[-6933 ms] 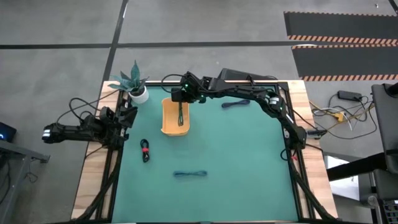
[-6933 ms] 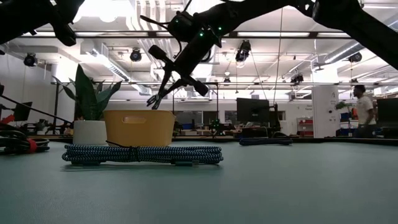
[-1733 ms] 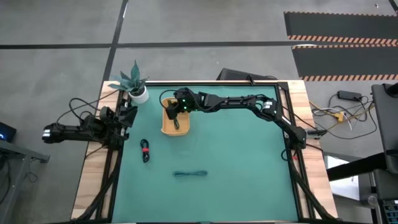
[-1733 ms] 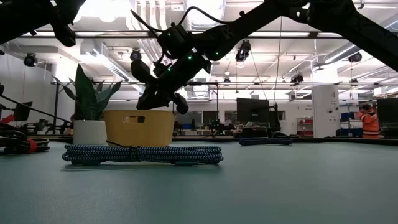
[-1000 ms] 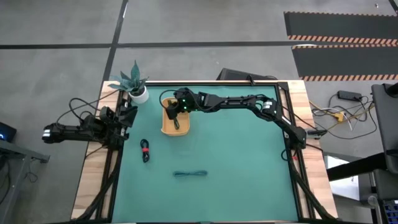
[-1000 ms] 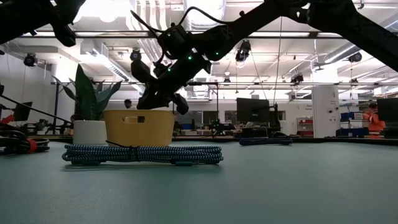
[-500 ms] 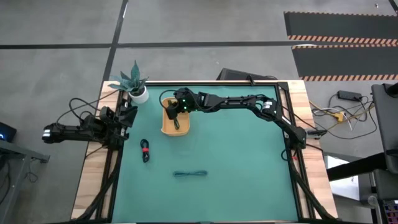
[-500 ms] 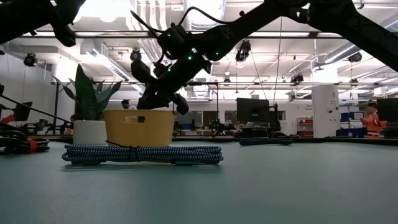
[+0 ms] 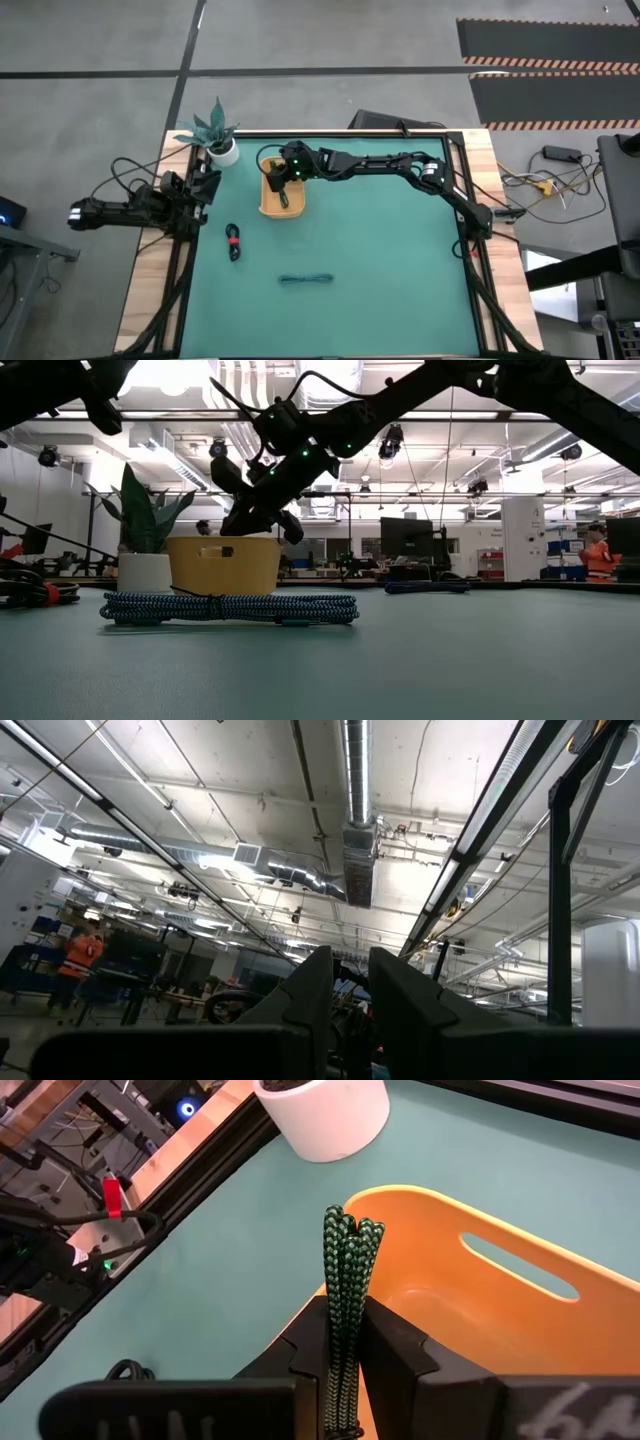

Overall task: Pick and place USB-C Cables
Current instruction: Put the green USB cable into the yellow bin, then put the black USB cable into the yellow bin

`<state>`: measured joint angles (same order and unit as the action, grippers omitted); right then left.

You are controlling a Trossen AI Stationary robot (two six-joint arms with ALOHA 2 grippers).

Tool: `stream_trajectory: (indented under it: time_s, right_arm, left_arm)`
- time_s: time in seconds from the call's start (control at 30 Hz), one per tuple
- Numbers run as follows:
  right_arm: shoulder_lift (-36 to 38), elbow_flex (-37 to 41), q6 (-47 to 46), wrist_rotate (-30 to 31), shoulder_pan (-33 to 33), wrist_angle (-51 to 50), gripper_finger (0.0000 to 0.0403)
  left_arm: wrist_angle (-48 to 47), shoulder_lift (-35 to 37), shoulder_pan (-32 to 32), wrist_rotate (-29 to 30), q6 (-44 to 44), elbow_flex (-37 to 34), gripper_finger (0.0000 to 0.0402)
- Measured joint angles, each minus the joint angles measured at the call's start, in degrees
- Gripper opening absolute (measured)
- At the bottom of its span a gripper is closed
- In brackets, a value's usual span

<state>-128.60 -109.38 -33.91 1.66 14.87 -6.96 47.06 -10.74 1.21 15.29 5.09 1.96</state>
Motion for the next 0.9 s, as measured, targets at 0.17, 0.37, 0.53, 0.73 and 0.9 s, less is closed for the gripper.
stream_trajectory:
  time_s: [0.17, 0.37, 0.53, 0.73, 0.9]
  right_arm:
    - [0.00, 0.00, -0.08, -0.01, 0.00, -0.02, 0.0038]
    - [0.00, 0.00, -0.61, -0.01, 0.00, -0.02, 0.0047]
    - [0.00, 0.00, -0.61, 0.01, 0.00, -0.04, 0.0079]
    - [0.00, 0.00, -0.61, 0.01, 0.00, -0.04, 0.0112]
    - [0.00, 0.00, -0.59, 0.01, 0.00, -0.04, 0.0127]
  left_arm:
    - [-0.02, 0.00, 0.00, 0.00, 0.01, 0.00, 0.0054]
    - [0.00, 0.00, 0.00, 0.00, 0.01, 0.00, 0.0054]
    - [-0.01, 0.00, 0.00, -0.02, 0.01, 0.00, 0.0054]
    - [0.00, 0.00, 0.00, 0.00, -0.01, 0.00, 0.0054]
    - [-0.02, 0.00, 0.00, 0.00, -0.01, 0.00, 0.0054]
